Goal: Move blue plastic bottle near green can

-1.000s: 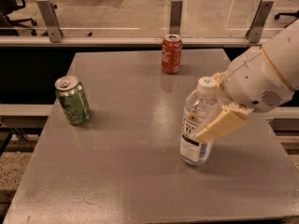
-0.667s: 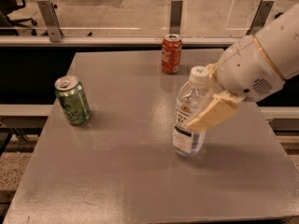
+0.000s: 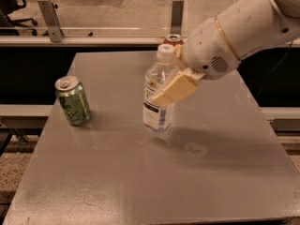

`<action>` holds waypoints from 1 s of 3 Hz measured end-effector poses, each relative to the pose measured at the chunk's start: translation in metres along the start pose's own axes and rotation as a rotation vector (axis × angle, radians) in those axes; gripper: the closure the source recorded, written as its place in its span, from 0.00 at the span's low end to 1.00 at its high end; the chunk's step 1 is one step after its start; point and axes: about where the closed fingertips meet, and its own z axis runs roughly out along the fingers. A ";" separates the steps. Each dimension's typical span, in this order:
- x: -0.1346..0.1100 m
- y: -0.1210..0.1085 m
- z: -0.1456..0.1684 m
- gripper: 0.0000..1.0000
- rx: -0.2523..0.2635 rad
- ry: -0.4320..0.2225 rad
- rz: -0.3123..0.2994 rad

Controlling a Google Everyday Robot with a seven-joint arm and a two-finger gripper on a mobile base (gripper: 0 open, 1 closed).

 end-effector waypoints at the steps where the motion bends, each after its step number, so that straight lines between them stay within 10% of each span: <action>1: -0.038 -0.018 0.041 1.00 -0.034 -0.049 -0.027; 3: -0.069 -0.020 0.096 0.99 -0.110 -0.061 -0.060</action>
Offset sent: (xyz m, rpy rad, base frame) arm 0.0393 0.1204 -0.0049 0.0745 0.0226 0.1277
